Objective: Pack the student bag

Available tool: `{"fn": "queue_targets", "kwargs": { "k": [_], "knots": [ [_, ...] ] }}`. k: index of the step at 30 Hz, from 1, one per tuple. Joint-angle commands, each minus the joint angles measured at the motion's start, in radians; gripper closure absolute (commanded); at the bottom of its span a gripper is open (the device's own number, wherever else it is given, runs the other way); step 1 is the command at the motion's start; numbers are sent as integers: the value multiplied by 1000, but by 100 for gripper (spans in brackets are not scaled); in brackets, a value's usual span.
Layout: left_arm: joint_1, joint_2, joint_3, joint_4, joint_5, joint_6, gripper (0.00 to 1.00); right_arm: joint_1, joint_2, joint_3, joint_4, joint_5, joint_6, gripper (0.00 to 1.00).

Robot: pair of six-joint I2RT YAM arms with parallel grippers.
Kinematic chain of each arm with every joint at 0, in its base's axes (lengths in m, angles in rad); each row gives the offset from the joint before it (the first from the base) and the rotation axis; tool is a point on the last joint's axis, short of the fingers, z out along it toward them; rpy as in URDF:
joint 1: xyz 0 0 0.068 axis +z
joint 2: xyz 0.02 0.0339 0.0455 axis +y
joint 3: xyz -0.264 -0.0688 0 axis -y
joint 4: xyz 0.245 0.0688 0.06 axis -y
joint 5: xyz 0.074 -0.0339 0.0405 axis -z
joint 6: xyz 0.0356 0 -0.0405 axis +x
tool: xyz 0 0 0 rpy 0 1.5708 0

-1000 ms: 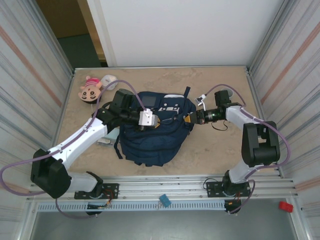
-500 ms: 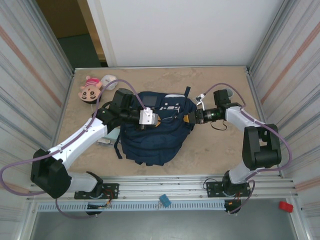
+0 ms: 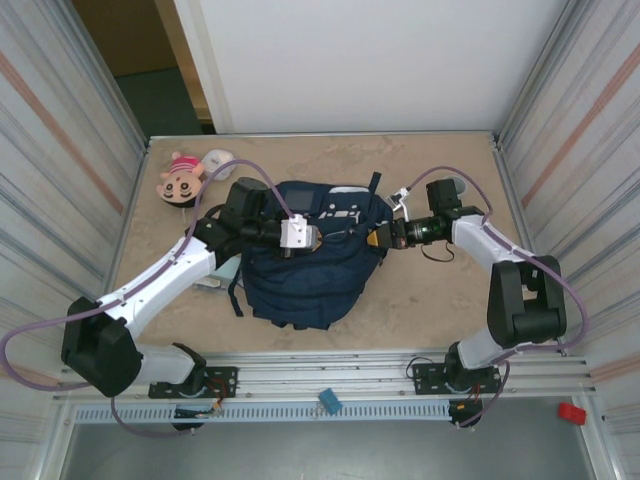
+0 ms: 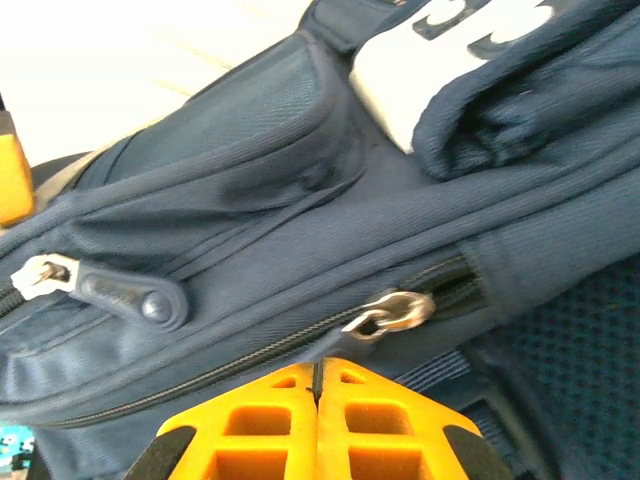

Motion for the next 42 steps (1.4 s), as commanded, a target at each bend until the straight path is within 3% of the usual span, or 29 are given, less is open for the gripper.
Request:
{"fn": "queue_targets", "kwargs": {
  "k": [1,6,8,10,13,16,21,28,35,38,42],
  "knots": [
    [-2,-31,1,122,-14,-15,100,24,-62,-16,1,-34,50,100],
    [-4,-31,1,133,-9,-17,100,29,-121,-50,9,22,99,98],
    [-4,-35,1,137,-1,-19,100,11,-144,-57,7,116,130,78],
    [-4,-38,-2,139,9,-20,100,-8,-164,-63,5,195,119,68],
    [-3,-44,-4,137,18,-19,100,-10,-174,-57,-12,303,0,45],
    [-4,-53,-8,134,20,-15,100,-10,-175,-83,26,364,-174,40],
    [-4,-67,-11,127,19,-8,100,-6,-175,-132,147,382,-387,39],
    [-4,-73,-19,131,22,-12,100,33,-149,-165,285,417,-533,43],
    [-4,-73,-15,127,26,-8,100,40,-87,-149,321,361,-556,49],
    [-4,-76,-18,122,30,-3,100,34,-72,-141,336,330,-557,56],
    [-2,-79,-20,117,27,2,100,26,-70,-122,321,254,-555,75]
  ]
}}
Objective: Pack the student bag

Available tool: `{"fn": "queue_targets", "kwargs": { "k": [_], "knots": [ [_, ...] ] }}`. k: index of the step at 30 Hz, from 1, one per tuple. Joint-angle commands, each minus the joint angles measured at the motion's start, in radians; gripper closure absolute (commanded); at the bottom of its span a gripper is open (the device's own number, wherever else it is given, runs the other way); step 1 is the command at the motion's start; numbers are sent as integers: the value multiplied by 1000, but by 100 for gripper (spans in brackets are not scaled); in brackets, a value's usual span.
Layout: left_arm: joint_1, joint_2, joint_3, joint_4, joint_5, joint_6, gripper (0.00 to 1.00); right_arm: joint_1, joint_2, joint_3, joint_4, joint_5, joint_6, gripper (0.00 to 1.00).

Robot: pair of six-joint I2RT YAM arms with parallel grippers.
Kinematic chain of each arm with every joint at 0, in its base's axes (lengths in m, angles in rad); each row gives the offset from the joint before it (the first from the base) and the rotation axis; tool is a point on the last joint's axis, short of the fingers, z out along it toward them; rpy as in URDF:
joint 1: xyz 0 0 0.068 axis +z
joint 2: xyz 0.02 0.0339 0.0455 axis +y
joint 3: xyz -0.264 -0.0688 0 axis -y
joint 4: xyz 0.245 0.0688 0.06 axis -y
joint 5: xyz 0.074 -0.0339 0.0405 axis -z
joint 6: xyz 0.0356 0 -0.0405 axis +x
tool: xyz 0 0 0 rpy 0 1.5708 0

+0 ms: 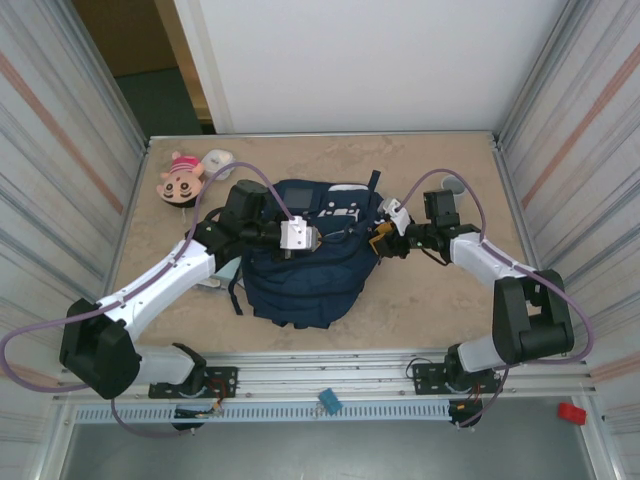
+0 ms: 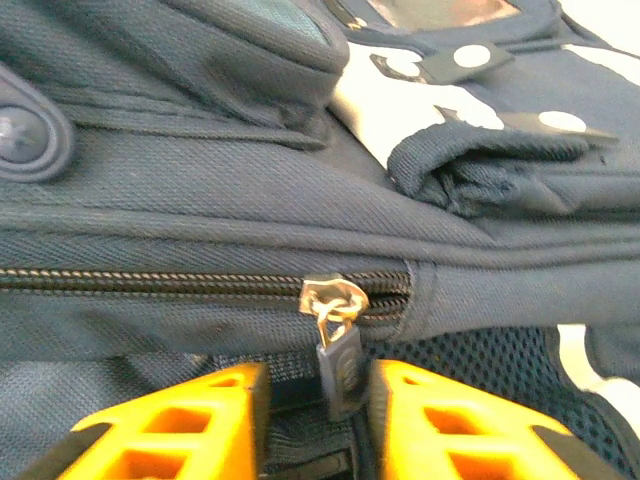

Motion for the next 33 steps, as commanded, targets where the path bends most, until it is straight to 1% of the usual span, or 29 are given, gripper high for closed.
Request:
{"fn": "queue_targets", "kwargs": {
  "k": [1,4,8,11,15,20,22,28,33],
  "knots": [
    [-1,-66,8,85,38,9,100,-10,8,34,8,-66,-20,79],
    [-1,-66,4,87,32,8,100,-13,4,41,-15,-79,-21,91],
    [-1,-66,3,85,20,9,100,-16,-14,52,-69,-84,-26,99],
    [0,-67,2,83,12,9,100,-26,-35,54,-101,-91,-15,100],
    [-1,-64,0,86,10,6,100,-38,-56,63,-148,-138,12,100],
    [-2,-68,1,101,35,-6,100,-27,-27,76,-158,-117,21,93],
    [-2,-69,3,100,42,-7,100,-25,1,94,-157,-130,31,90],
    [-1,-81,-2,103,44,-13,100,-12,66,143,-142,-169,60,74],
    [-2,-88,-9,107,38,-16,100,-6,99,164,-162,-142,60,68]
  ]
}}
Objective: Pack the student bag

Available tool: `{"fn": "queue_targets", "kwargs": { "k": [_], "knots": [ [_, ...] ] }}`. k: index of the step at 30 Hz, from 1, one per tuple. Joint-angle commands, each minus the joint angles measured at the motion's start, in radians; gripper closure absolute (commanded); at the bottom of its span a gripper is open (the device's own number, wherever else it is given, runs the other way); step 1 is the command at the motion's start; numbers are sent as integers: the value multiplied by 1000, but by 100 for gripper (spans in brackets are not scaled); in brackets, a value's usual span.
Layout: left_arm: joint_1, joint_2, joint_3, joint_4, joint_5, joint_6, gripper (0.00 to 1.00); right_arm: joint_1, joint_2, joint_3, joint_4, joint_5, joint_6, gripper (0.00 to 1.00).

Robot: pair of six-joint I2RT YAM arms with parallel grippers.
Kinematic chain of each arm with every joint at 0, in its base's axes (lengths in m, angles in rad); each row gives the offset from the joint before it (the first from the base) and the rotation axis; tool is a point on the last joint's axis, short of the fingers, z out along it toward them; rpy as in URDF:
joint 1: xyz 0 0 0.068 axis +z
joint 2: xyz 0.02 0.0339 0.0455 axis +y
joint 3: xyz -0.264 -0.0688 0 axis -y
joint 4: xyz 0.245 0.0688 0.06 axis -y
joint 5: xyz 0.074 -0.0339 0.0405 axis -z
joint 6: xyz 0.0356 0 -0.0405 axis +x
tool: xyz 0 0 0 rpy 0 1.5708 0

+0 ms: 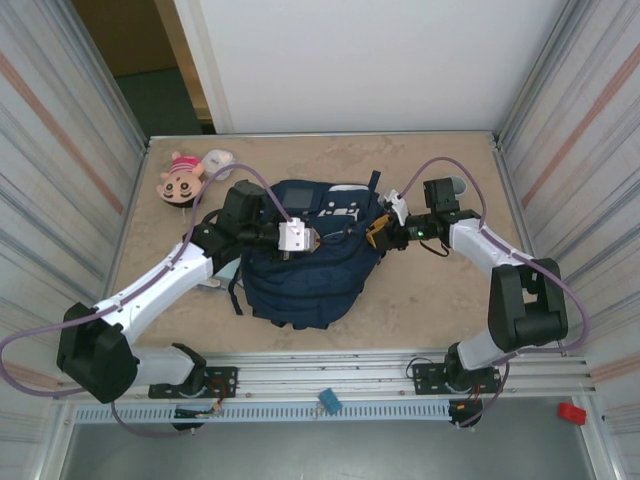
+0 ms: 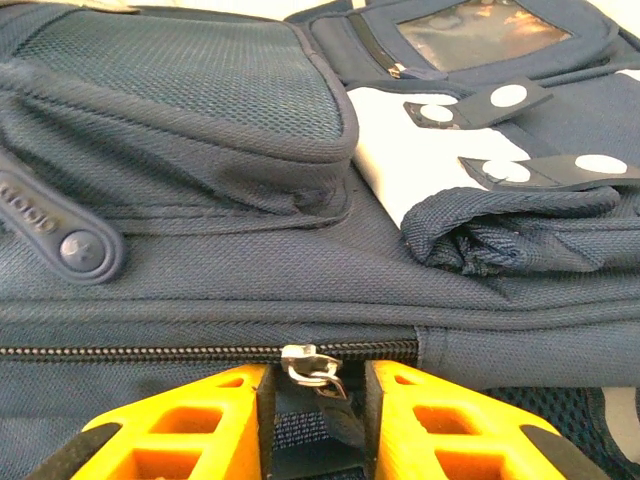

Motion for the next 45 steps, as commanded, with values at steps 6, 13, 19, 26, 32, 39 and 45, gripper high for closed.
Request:
{"fn": "queue_targets", "kwargs": {
  "k": [6,13,19,26,32,39,45],
  "knots": [
    [-2,-64,9,102,16,-12,100,14,18,30,-73,105,-3,83],
    [-9,-53,3,119,-81,-24,100,7,-69,46,-136,-5,75,100],
    [-19,-48,-8,148,-127,-31,100,21,-70,99,-295,-150,163,100],
    [-30,-47,-17,178,-172,-44,100,10,-104,104,-329,-232,304,100],
    [-44,-44,-19,197,-177,-51,100,32,-139,74,-271,-277,417,100],
    [-51,-50,-25,223,-178,-67,100,39,-176,-14,-92,-232,629,90],
    [-60,-52,-33,241,-168,-72,100,48,-151,-25,-40,-242,694,84]
  ]
}}
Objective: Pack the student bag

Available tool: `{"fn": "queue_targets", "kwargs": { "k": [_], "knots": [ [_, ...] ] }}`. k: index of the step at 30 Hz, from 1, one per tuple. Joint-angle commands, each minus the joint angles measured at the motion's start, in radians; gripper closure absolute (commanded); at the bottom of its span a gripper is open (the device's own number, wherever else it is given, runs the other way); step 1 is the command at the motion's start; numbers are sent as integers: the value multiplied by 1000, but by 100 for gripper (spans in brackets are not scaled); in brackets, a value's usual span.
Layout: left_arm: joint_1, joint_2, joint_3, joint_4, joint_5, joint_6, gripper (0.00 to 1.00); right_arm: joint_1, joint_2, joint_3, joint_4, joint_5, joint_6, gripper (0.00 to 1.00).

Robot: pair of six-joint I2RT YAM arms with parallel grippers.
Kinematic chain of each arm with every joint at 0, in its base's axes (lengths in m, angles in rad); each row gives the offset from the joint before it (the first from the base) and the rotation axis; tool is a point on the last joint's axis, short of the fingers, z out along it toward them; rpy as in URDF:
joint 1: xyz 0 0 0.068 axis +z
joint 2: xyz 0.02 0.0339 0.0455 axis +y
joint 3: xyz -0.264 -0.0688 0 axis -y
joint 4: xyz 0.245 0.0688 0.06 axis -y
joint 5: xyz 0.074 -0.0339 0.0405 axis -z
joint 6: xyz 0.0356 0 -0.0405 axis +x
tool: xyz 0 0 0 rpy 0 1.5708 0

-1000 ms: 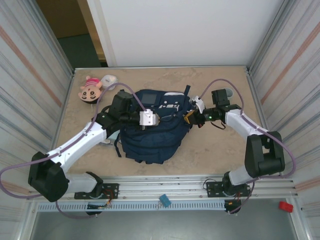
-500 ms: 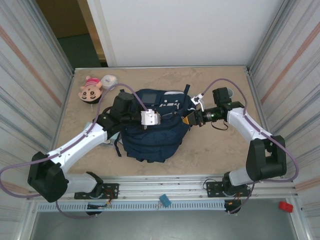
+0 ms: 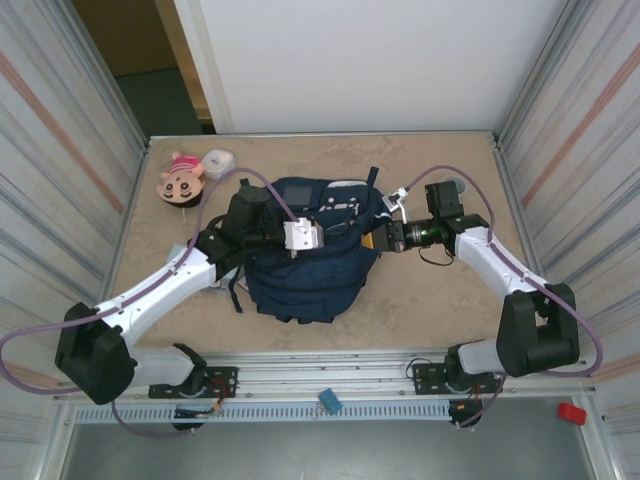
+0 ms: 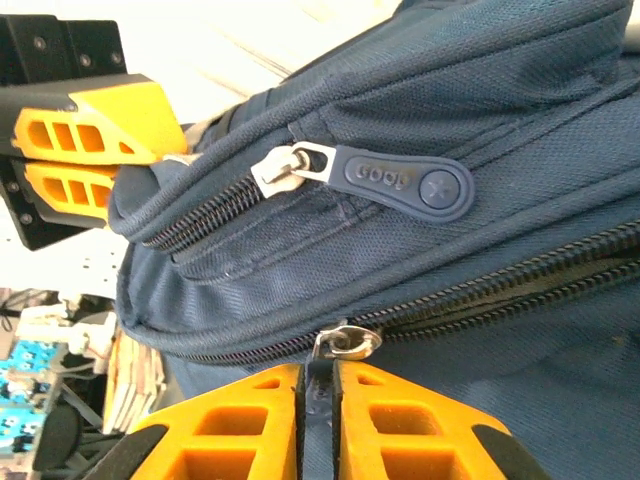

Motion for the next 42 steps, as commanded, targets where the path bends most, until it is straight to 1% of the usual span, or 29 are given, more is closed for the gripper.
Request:
{"fn": "queue_targets", "kwargs": {
  "k": [1,3,5,6,8,9,10,12,15,17,19,22,26,28,30,31,34,35,37,40,42],
  "knots": [
    [-7,-42,3,117,1,-13,100,15,-3,-2,66,-48,75,84],
    [-9,-42,3,117,-3,-14,100,15,-6,1,69,-43,83,86],
    [-10,-43,0,120,-3,-14,100,15,-15,-2,67,-26,88,86],
    [-10,-43,-1,121,-3,-14,100,15,-18,-5,66,-14,92,84],
    [-11,-44,-2,125,-2,-17,100,15,-16,-8,62,15,109,76],
    [-10,-45,-3,126,-2,-17,100,14,-14,-12,58,25,113,73],
    [-10,-45,-2,128,-2,-15,100,17,-9,-13,50,41,114,71],
    [-10,-46,-2,130,0,-15,100,18,-1,-13,23,76,100,71],
    [-10,-47,1,126,-1,-10,100,15,-12,-12,-14,127,38,70],
    [-10,-50,1,121,1,-8,100,6,-30,-19,-13,133,-8,67],
    [-10,-52,-1,119,-1,-6,100,2,-40,-22,-15,143,-45,59],
    [-10,-54,-3,122,2,-8,100,4,-43,-30,-10,114,-108,49],
    [-10,-53,-2,129,7,-13,100,21,-33,-42,-9,101,-191,47],
    [-10,-55,-1,129,7,-11,100,27,-27,-50,-18,100,-233,49],
    [-10,-57,1,128,5,-10,100,26,-27,-62,-19,116,-266,54],
    [-10,-58,0,127,4,-10,100,26,-26,-68,-17,132,-278,61],
    [-10,-57,4,125,5,-9,100,22,-25,-69,-17,174,-283,88],
    [-10,-57,3,123,3,-12,100,22,-27,-65,-19,177,-284,94],
    [-10,-55,5,122,-13,-18,100,24,-52,-63,-24,176,-281,99],
    [-18,-49,5,121,-56,-24,100,28,-112,-71,-7,165,-252,100],
    [-27,-37,8,117,-99,-22,100,30,-151,-77,7,132,-224,100]
  ]
}}
